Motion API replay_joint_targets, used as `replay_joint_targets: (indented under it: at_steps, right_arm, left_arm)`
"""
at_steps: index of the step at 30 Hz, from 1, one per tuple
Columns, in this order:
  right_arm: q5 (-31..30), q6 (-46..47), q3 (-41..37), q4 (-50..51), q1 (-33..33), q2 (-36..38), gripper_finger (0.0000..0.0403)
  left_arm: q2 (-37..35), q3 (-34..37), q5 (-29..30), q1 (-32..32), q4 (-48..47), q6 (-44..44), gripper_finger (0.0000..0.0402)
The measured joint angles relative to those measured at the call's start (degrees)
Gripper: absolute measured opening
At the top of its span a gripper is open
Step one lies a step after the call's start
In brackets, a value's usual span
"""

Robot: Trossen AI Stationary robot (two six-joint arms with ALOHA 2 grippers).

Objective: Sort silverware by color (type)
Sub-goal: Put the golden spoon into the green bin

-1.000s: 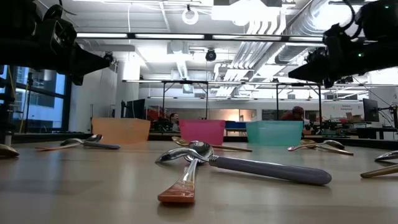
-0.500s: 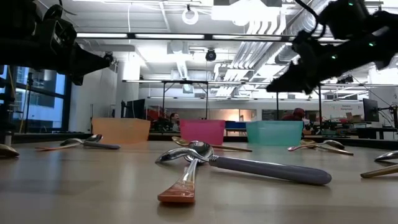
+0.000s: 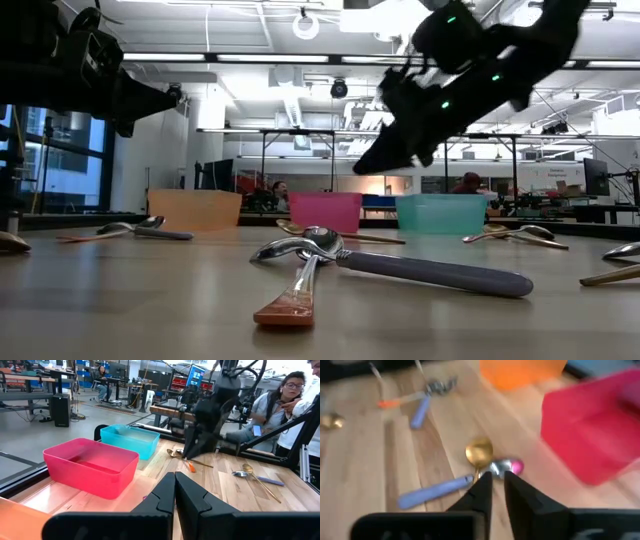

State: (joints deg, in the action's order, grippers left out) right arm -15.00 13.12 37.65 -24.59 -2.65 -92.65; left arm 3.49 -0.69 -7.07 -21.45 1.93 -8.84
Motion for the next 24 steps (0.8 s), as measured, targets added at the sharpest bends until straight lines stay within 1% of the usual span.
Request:
replay_joint_targets:
  at_steps: [5, 7, 9, 14, 18, 24]
  right_arm:
    - [1.0, 3.7, 7.7, 10.5, -1.1, -7.8, 0.0114]
    - [2.7, 3.9, 10.6, 13.0, -1.4, -10.5, 0.0132]
    - [4.2, 4.1, 13.0, 14.5, -1.6, -12.5, 0.0141]
    - [7.9, 4.5, 17.3, 15.5, -2.0, -15.8, 0.0140]
    - [8.4, 4.5, 19.1, 18.3, -2.0, -16.5, 0.0124]
    - [9.5, 3.1, 19.4, 21.5, -2.7, -16.5, 0.0100]
  left_arm:
    - [0.0, 0.0, 0.0, 0.0, 0.0, 0.0, 0.0003]
    - [0.0, 0.0, 0.0, 0.0, 0.0, 0.0, 0.0003]
    - [0.0, 0.0, 0.0, 0.0, 0.0, 0.0, 0.0003]
    - [0.0, 0.0, 0.0, 0.0, 0.0, 0.0, 0.0003]
    - [0.0, 0.0, 0.0, 0.0, 0.0, 0.0, 0.0003]
    - [0.0, 0.0, 0.0, 0.0, 0.0, 0.0, 0.0003]
